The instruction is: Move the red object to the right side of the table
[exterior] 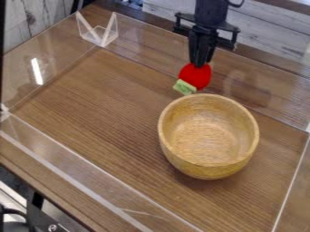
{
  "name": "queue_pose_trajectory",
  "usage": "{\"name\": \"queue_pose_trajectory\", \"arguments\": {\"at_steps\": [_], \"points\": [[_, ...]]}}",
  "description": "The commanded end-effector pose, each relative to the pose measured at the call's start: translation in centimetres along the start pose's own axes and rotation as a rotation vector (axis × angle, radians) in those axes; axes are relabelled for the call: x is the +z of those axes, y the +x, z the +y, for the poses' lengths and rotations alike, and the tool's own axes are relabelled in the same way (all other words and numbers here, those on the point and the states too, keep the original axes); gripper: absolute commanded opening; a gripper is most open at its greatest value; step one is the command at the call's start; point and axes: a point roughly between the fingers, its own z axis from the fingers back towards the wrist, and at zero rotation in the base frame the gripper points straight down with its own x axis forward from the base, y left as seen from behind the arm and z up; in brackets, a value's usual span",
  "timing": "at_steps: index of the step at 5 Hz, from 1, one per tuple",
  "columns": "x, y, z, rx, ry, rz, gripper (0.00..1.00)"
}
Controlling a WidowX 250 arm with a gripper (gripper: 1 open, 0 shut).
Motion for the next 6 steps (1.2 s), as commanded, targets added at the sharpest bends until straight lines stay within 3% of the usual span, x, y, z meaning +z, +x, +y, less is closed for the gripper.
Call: {"name": "queue_pose_trajectory", "arguments": {"at_steps": [1,3,5,6], "points": [[2.3,0.0,0.3,-0.003,0.015,-0.082,0.00],[1.4,0.0,1.4,0.016,0.016,-0.075,0.00],[6.5,-1.9,-0.3,0.036,0.055,-0.175,0.00],[8.0,-3.4,-2.5,0.040,0.062,-0.206,0.00]]}}
